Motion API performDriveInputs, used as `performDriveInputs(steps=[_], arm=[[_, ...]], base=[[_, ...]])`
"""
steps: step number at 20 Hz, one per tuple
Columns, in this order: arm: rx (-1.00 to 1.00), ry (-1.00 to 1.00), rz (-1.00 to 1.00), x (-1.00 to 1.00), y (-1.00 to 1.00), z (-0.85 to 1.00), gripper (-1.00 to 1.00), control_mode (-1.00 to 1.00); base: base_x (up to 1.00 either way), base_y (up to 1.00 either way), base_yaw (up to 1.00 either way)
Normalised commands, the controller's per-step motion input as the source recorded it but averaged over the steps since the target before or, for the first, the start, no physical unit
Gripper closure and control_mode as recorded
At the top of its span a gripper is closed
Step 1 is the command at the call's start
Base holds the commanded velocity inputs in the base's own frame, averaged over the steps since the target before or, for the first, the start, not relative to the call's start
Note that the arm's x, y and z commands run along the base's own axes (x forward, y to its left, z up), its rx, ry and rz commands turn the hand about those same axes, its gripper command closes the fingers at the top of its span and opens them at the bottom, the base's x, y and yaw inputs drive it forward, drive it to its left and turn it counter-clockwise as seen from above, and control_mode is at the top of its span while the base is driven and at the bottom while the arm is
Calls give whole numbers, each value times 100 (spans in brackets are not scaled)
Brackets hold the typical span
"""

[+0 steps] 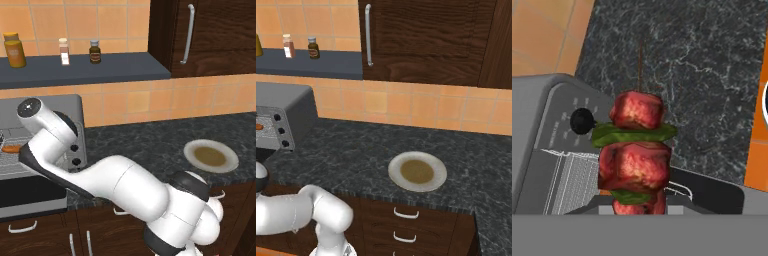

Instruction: Pick up the kebab skewer and baguette bread, and place them inside the toaster oven. Close the toaster oven door and start by setting the timer.

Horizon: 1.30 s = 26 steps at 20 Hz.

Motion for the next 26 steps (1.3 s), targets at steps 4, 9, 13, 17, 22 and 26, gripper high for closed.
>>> performDriveInputs(steps=[4,9,13,17,22,26], arm=[[-1,2,0,0,90,-3,100,-100],[6,0,-2,0,63,-13,100,-100],[18,0,-7,0,21,-26,100,-100],[23,0,-8,0,10,-57,100,-100],[20,-2,-10,-2,-10,-64,100,-100],[7,-3,-7,-1,-1,-33,100,-100]], base=[[0,0,0],[0,0,0],[0,0,0],[0,0,0],[0,0,0],[0,0,0]])
